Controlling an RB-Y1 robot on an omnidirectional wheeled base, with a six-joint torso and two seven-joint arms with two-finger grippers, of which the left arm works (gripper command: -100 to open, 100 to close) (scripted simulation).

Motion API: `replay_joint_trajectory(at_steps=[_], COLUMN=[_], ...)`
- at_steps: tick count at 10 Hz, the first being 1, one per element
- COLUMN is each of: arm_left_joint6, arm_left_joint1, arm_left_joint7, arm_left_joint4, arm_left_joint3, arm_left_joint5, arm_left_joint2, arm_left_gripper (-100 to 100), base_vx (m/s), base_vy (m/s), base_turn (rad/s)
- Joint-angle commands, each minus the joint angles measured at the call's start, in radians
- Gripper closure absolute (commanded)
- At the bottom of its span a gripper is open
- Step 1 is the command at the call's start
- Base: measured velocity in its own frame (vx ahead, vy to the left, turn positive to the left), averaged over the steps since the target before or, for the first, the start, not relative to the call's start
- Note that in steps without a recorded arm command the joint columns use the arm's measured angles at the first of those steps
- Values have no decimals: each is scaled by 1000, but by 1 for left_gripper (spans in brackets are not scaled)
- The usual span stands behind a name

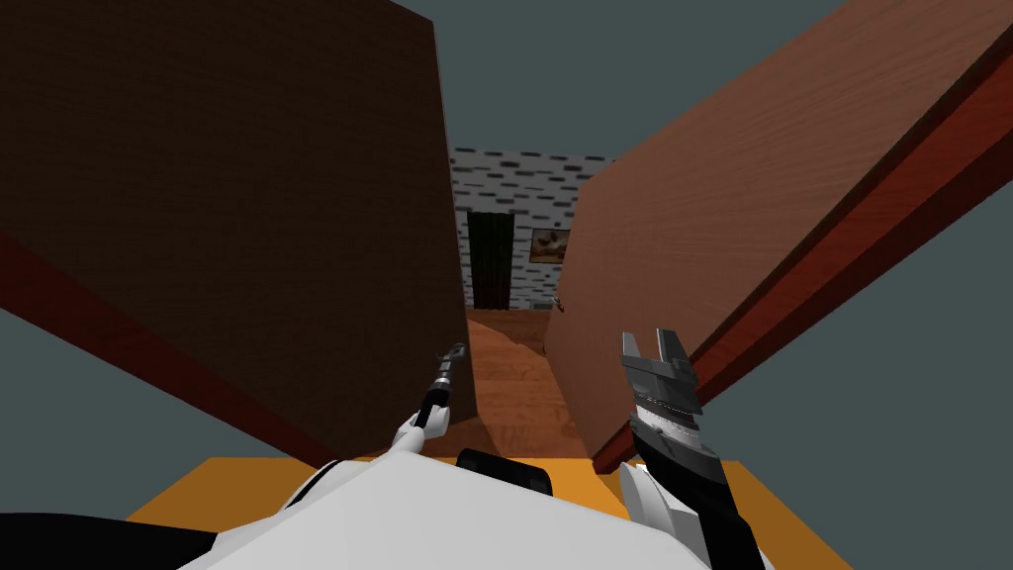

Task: Push the door open

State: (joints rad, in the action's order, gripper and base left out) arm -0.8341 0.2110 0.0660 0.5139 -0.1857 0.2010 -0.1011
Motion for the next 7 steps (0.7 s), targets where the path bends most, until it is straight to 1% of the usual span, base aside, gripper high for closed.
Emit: replay_joint_trajectory(at_steps=[1, 2, 3, 4, 5, 6, 7], arm_left_joint6=[3, 3, 3, 5, 6, 6, 7], arm_left_joint1=[-10, -10, -10, -20, -22, -22, -29], arm_left_joint7=[0, 0, 0, 1, 1, 1, 2], arm_left_joint4=[9, 9, 9, 17, 19, 19, 25], arm_left_joint3=[-12, -12, -12, -23, -26, -26, -35], arm_left_joint5=[10, 10, 10, 21, 24, 24, 33], arm_left_joint2=[-13, -13, -13, -21, -23, -23, -28], arm_left_gripper=[100, 100, 100, 100, 100, 100, 100], base_vx=[172, 116, 48, 133, 190, 120, 129], base_vy=[-51, -36, -4, -31, -51, -27, -37], base_turn=[109, 62, 9, 100, 156, 35, 95])
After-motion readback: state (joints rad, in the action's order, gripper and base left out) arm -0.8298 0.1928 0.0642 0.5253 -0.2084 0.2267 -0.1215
